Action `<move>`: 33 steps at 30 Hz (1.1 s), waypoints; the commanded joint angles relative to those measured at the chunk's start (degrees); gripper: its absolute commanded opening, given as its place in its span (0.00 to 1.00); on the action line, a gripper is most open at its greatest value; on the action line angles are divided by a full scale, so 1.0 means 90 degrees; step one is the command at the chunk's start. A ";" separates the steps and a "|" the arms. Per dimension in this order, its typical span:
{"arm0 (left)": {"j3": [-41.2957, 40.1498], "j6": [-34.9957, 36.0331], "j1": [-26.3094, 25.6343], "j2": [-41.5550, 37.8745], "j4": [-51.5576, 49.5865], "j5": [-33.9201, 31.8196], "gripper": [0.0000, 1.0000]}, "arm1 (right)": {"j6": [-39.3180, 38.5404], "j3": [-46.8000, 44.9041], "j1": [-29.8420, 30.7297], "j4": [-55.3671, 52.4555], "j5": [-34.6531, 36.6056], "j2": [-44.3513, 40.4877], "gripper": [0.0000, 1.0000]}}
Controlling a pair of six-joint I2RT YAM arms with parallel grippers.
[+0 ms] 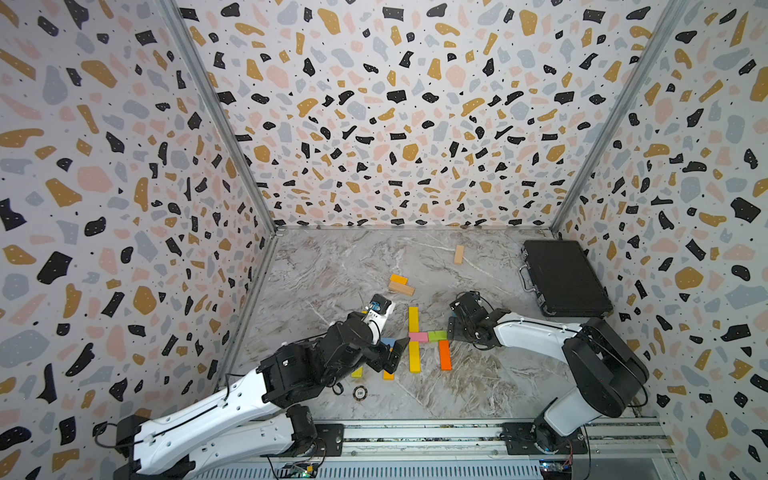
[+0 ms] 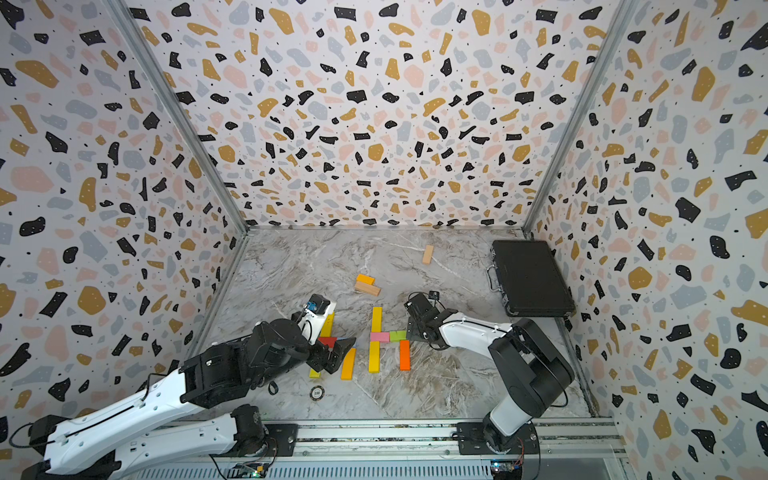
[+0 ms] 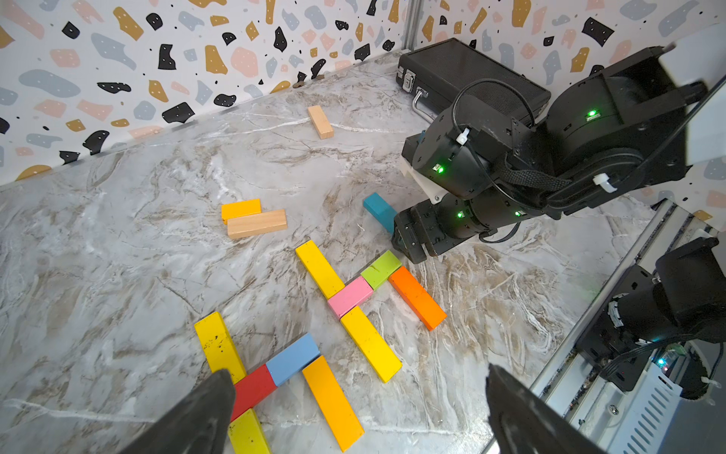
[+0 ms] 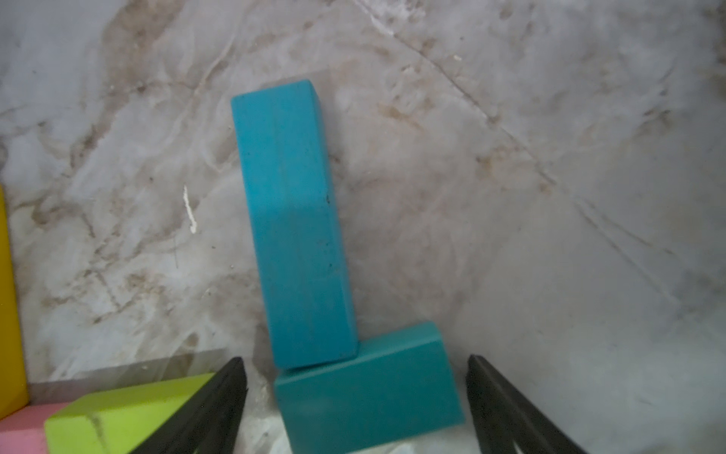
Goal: Assemble the letter h with building blocks
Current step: Assemble the building block at the center of the board.
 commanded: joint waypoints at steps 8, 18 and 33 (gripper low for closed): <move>-0.0037 0.0096 0.0062 -0.0107 0.0185 -0.0014 0.99 | -0.0663 -0.0277 -0.0027 -0.0549 0.0294 -0.1974 0.95; -0.0035 0.0107 0.0077 -0.0130 0.0224 -0.0026 0.99 | -0.0757 -0.1078 -0.0019 -0.1005 -0.0164 -0.2369 0.90; -0.0065 0.0088 0.0087 -0.0115 0.0195 -0.0057 0.99 | -0.0433 -0.1342 0.0051 -0.0368 0.0009 -0.1474 0.86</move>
